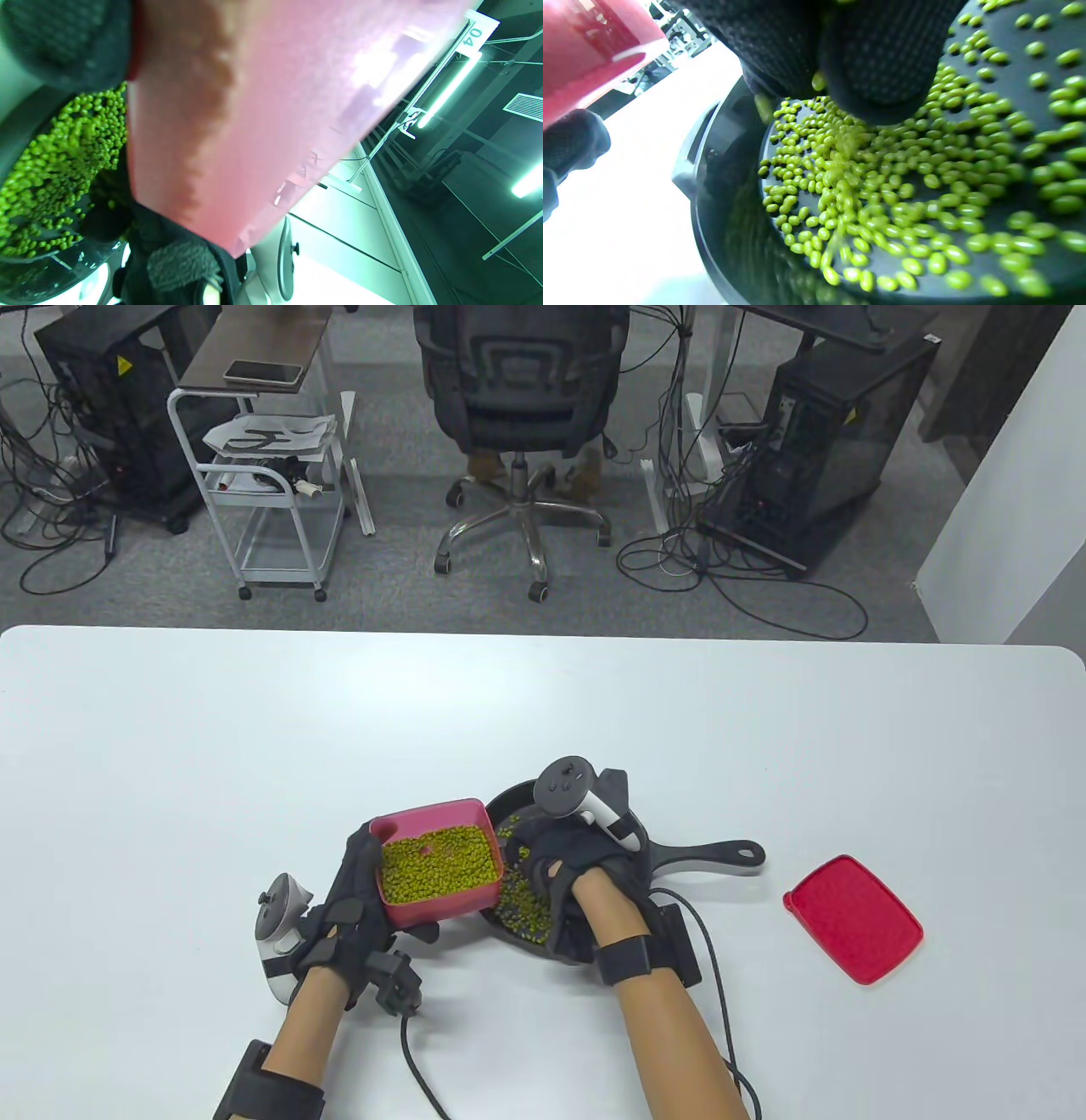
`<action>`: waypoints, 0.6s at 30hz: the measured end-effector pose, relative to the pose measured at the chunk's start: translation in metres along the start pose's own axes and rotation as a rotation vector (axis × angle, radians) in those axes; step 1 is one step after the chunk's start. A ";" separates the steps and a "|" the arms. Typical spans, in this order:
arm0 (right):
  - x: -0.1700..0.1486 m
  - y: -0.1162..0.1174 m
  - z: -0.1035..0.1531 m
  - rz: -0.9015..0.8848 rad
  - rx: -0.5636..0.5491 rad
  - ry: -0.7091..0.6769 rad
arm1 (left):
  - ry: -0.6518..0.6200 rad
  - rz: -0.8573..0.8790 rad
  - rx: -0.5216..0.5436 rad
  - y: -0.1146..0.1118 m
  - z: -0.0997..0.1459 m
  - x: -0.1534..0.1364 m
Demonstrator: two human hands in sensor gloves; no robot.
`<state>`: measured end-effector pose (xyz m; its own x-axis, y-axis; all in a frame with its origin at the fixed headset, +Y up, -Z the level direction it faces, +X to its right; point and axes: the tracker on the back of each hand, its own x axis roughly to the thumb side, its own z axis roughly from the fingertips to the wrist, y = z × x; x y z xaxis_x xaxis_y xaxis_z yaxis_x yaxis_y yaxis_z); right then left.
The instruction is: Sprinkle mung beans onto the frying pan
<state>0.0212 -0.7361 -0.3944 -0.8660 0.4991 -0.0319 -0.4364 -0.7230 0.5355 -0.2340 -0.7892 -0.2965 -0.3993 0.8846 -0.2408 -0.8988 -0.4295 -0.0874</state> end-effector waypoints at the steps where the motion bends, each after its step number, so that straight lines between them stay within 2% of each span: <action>1: 0.001 0.000 -0.003 -0.004 -0.004 0.001 | -0.001 0.005 0.003 0.000 0.000 0.000; 9: 0.005 -0.013 -0.023 -0.062 -0.119 0.000 | -0.001 0.018 0.009 0.001 0.000 0.002; 16: -0.004 -0.036 -0.035 -0.077 -0.244 0.040 | 0.001 0.022 0.014 0.002 0.001 0.003; 18: -0.008 -0.041 -0.035 -0.075 -0.239 0.071 | 0.001 0.022 0.015 0.002 0.001 0.004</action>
<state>0.0382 -0.7269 -0.4455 -0.8403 0.5269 -0.1275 -0.5380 -0.7818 0.3153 -0.2375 -0.7868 -0.2968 -0.4191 0.8747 -0.2434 -0.8924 -0.4462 -0.0671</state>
